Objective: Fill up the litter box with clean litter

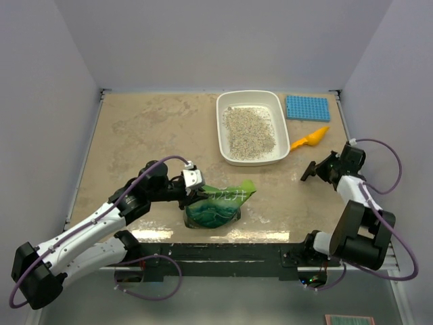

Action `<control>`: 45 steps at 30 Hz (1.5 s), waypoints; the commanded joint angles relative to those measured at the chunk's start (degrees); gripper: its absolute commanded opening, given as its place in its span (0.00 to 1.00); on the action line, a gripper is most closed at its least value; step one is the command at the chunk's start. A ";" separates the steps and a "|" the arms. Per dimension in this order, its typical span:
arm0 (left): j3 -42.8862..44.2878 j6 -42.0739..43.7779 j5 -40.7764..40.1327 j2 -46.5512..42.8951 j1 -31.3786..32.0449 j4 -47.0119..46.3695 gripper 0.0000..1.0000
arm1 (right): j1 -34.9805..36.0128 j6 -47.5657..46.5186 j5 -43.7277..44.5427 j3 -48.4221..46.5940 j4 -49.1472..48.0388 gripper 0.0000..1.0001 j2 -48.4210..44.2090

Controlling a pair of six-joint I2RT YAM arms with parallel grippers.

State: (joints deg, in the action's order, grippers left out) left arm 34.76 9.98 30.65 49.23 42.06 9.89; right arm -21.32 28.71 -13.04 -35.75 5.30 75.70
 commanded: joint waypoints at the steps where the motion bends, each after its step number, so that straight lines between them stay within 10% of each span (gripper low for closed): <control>1: -0.05 -0.57 -2.88 -0.45 -0.32 -3.12 0.18 | 0.58 0.39 -0.85 0.94 7.51 0.00 -6.61; 11: 7.49 -1.27 2.04 -2.12 -0.40 1.00 0.48 | 10.84 0.46 -4.62 -15.30 20.28 0.00 -23.49; 22: 23.59 -11.45 2.12 0.42 -0.32 2.35 0.61 | 29.48 -7.35 -19.65 -32.72 18.08 0.00 -19.80; 34: 19.73 -34.14 13.99 7.09 -0.40 -25.60 0.61 | 37.66 -15.97 -35.82 -37.03 16.24 0.00 -19.54; 45: 21.05 -37.23 12.24 13.52 0.56 -29.76 0.57 | 44.26 -12.63 -35.92 -36.59 10.35 0.00 -19.54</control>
State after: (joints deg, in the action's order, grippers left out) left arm 54.74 -26.00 43.20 62.41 42.15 -15.84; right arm 21.65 15.14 -47.68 -70.52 20.49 56.73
